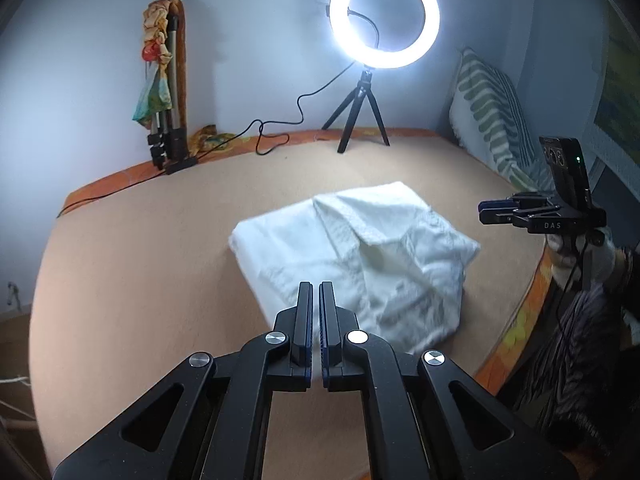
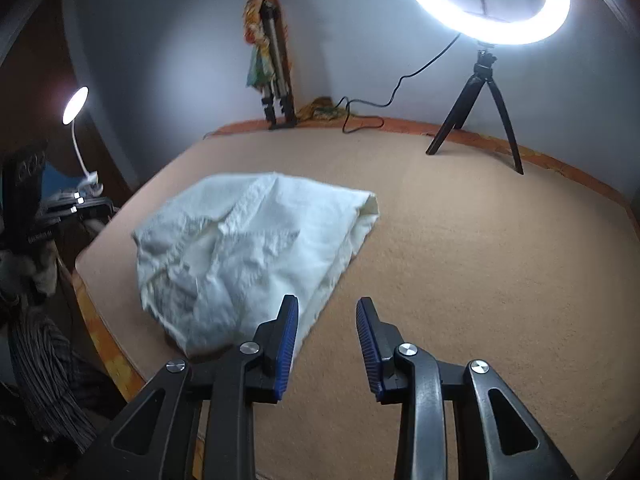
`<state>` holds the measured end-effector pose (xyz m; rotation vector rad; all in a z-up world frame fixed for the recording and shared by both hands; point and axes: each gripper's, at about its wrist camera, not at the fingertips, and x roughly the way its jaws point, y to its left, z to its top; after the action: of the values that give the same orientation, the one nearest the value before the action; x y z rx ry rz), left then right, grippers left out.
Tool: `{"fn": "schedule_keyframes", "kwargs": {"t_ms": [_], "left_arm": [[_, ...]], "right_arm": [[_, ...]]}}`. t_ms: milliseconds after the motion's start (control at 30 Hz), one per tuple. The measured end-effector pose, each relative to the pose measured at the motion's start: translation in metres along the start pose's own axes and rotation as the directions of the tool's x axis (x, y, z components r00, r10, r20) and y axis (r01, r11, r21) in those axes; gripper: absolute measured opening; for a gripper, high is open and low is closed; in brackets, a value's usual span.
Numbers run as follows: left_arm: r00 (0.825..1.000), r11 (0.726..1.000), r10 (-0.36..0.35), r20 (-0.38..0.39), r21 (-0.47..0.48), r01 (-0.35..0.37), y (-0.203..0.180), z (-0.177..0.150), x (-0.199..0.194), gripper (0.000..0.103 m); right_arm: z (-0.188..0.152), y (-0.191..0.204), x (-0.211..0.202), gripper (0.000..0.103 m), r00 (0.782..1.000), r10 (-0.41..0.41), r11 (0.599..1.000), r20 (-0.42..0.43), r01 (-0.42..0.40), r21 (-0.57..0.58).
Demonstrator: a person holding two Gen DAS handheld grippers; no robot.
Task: Fold small clothes
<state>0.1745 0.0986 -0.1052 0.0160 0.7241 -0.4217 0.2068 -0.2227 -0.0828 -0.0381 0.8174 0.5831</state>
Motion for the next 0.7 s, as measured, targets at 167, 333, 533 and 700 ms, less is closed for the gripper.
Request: {"fn": "schedule_keyframes", "kwargs": {"t_ms": [167, 333, 533, 700], "left_arm": [[0.999, 0.996, -0.028, -0.021, -0.086, 0.026, 0.008, 0.019, 0.040, 0.004], [0.991, 0.997, -0.029, -0.134, -0.075, 0.018, 0.006, 0.007, 0.081, 0.004], [0.983, 0.994, -0.067, -0.171, -0.095, 0.051, 0.014, -0.027, 0.098, 0.004], [0.984, 0.981, -0.117, -0.132, -0.170, 0.094, 0.032, -0.011, 0.069, 0.004]], "right_arm": [[0.038, 0.006, 0.033, 0.032, 0.997, 0.078, 0.996, 0.027, -0.079, 0.036], [0.041, 0.020, 0.092, 0.032, 0.994, 0.071, 0.997, -0.080, -0.074, -0.031], [0.019, 0.008, 0.125, 0.027, 0.986, 0.029, 0.998, -0.163, -0.038, -0.052], [0.027, -0.013, 0.091, 0.034, 0.988, 0.108, 0.994, -0.113, -0.105, 0.035]]}}
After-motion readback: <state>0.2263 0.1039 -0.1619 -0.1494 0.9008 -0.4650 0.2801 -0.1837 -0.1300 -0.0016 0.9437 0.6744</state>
